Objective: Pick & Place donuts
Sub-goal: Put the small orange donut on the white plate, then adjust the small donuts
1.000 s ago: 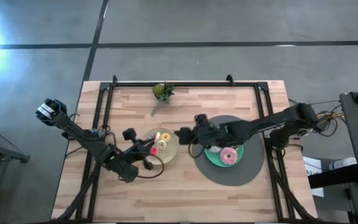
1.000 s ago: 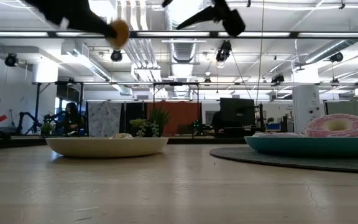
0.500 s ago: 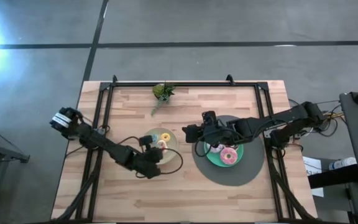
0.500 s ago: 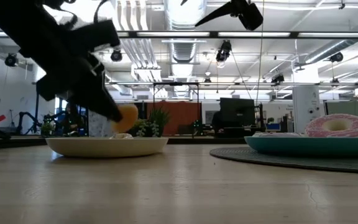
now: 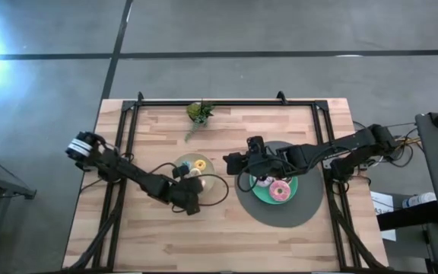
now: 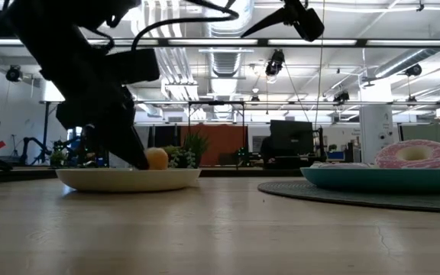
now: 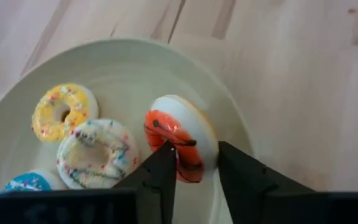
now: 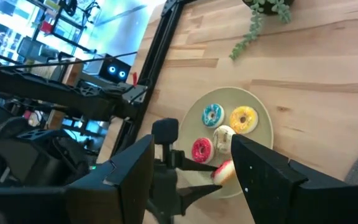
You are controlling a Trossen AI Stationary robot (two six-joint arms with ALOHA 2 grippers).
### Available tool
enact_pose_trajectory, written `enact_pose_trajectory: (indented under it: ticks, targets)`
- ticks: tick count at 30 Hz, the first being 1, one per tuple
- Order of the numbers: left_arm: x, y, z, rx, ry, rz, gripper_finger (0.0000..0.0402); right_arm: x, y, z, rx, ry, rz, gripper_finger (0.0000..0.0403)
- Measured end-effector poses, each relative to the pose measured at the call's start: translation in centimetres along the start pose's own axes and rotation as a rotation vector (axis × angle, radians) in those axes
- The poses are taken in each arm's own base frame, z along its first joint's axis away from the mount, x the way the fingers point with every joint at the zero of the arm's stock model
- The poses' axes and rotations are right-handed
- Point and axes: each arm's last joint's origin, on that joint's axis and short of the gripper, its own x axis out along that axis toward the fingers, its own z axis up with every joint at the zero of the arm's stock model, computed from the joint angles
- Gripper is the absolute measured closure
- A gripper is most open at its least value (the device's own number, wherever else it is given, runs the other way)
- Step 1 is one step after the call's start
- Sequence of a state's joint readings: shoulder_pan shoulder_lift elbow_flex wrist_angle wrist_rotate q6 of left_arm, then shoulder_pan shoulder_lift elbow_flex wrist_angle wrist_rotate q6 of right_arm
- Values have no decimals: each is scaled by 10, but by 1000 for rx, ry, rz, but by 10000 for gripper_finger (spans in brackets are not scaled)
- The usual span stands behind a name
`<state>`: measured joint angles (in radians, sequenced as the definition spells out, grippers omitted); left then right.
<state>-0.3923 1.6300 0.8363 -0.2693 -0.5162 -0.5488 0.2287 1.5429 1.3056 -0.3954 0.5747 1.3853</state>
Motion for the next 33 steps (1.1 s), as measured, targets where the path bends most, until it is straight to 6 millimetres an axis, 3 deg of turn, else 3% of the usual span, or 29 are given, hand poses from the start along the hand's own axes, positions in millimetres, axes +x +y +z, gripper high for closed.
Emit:
enact_pose_trajectory:
  ticks: [12,20,27,30,33]
  targets:
    - [-25,7,14,-14,-30,-11,291,0,-2,0,-8,4,-16,197]
    - [-75,24,11,-12,-58,1,291,0,-2,-1,-23,33,-12,197]
    - [-113,34,15,-176,-154,-109,291,4,-3,-7,-69,144,2,197]
    - [-115,34,16,-225,-148,-169,292,11,-7,-17,-91,194,-24,197]
    - [-102,26,10,-226,-123,-273,292,17,-10,-23,-92,205,-45,197]
